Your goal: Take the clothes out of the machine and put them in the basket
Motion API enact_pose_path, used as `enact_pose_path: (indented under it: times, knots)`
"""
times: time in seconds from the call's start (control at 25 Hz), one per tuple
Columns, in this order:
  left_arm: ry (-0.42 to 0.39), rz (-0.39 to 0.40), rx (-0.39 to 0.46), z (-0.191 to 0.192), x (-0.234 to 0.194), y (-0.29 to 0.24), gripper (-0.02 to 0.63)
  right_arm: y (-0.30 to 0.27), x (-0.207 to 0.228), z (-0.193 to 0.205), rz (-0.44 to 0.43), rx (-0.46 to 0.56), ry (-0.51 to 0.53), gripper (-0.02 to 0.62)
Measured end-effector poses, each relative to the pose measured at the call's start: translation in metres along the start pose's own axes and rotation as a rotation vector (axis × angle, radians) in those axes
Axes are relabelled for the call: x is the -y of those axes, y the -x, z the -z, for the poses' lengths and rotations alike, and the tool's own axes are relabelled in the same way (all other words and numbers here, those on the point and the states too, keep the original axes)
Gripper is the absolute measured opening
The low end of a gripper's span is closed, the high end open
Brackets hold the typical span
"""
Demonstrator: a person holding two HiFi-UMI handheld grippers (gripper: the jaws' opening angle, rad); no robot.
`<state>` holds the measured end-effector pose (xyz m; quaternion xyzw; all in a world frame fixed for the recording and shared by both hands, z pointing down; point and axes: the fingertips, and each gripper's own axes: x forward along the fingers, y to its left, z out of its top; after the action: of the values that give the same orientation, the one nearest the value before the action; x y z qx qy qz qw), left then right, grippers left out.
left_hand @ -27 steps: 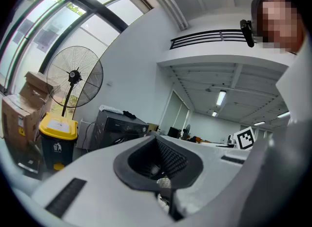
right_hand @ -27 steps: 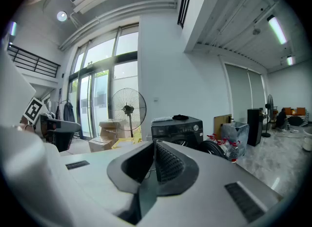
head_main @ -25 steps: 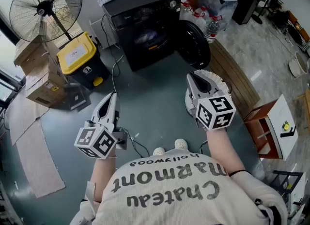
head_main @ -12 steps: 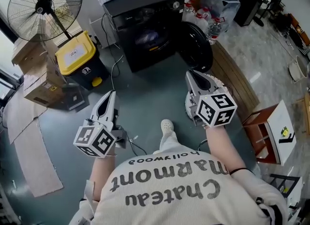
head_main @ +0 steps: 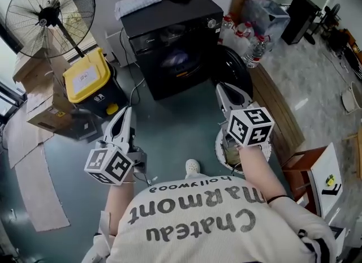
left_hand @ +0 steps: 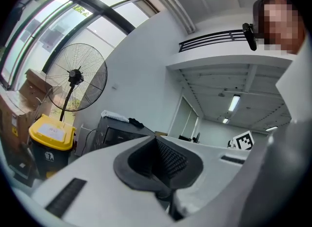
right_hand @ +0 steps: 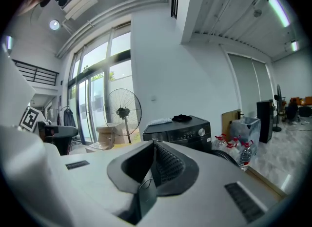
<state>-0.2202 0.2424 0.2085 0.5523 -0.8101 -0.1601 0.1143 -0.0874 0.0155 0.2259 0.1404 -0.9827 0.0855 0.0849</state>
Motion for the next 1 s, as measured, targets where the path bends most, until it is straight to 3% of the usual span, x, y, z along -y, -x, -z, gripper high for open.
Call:
enact_pose_path:
  times: [0.36,0.8,1.0]
  knots:
    - [0.021,-0.023,0.036,-0.006,-0.014,-0.093,0.009,-0.075,0.058,-0.030,-0.042,-0.005,0.036,0.038]
    - [0.073,-0.071,-0.090,0.035,-0.066,-0.148,0.009,-0.148,0.082,0.028,-0.042,-0.143,-0.057,0.038]
    - [0.084,-0.048,-0.101,0.031,-0.106,-0.193,0.009,-0.194,0.089,0.032,-0.018,-0.162,-0.061,0.038]
